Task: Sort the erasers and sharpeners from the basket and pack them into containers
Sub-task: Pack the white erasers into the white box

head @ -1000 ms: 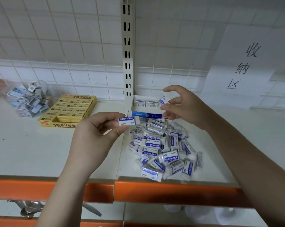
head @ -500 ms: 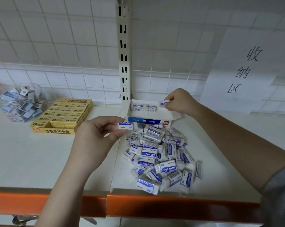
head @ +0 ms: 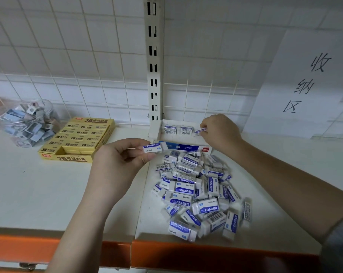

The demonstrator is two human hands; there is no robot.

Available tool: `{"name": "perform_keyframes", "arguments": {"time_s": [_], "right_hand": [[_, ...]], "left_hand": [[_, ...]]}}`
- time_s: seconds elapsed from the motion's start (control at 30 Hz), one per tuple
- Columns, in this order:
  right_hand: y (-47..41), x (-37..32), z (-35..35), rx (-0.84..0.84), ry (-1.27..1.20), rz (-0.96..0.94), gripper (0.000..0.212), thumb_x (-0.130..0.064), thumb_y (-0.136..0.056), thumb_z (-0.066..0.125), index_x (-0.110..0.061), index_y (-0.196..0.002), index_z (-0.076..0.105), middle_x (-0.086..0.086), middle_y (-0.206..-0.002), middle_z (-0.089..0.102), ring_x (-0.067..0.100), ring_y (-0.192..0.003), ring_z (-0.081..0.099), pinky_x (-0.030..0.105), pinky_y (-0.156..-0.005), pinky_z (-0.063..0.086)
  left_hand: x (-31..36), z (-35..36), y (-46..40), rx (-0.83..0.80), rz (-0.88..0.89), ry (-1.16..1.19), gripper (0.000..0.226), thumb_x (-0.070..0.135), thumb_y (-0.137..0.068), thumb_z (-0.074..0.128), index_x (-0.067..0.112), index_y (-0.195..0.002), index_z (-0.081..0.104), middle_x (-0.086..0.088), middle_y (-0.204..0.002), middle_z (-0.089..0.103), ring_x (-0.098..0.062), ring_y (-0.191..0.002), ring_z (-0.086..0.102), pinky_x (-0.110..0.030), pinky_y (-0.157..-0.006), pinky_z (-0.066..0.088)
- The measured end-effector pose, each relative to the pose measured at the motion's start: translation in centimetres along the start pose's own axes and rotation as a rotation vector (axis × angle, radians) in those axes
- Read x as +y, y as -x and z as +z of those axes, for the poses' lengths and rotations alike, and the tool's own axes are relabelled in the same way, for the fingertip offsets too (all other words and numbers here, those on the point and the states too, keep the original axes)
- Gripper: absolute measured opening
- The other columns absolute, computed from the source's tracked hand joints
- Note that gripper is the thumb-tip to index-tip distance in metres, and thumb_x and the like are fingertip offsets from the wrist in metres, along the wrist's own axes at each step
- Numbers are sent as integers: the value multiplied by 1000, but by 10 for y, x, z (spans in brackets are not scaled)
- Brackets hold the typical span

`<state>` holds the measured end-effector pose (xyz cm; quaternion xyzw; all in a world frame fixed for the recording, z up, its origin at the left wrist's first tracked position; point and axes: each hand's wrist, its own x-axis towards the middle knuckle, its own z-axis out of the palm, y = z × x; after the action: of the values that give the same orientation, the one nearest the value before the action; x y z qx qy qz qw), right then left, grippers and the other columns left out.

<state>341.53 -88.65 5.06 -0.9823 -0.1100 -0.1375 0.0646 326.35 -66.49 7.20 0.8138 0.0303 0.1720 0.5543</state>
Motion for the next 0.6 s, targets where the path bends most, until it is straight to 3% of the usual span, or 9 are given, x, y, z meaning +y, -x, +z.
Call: {"name": "perform_keyframes", "arguments": {"time_s": [0.1,0.23,0.37,0.5,0.6], "right_hand": [[0,-2,0,-1,71,-15,15,-17,-88,60,-7,-94,70,7,-95,64,23,-90,59,31,-70,51],[-5,-3,-1,-17,88,-11,13,-11,-86,60,-7,-94,69,6,-95,65,23,-87,60,31,-69,50],[-9,-2,-3,-69,-29,19,11,-21,-87,65,-16,-95,71,1,-96,68,21,-89,62,32,-75,51],[-10,-2,0,-118,-15,12,17,-22,-89,61,-15,-97,74,2,-95,71,21,-85,64,35,-76,55],[-6,-2,-6,-167,-123,32,21,-15,-89,58,-6,-98,74,10,-98,72,27,-87,66,39,-80,56]], "left_hand": [[1,1,-1,-14,-9,17,22,11,-73,77,29,-81,67,17,-69,69,7,-57,58,-3,-51,38],[1,1,-1,-24,-3,31,25,9,-73,76,31,-79,66,20,-65,68,8,-57,59,-2,-53,38],[-2,0,-4,-12,10,3,24,12,-72,77,31,-79,66,10,-64,69,3,-55,56,-4,-52,38],[-6,-3,-10,-19,49,26,27,6,-74,76,31,-81,68,-4,-73,68,-5,-66,58,-11,-63,45],[-1,-4,-17,-22,40,103,30,3,-76,73,31,-85,69,2,-70,61,5,-66,55,-4,-65,42]]}}
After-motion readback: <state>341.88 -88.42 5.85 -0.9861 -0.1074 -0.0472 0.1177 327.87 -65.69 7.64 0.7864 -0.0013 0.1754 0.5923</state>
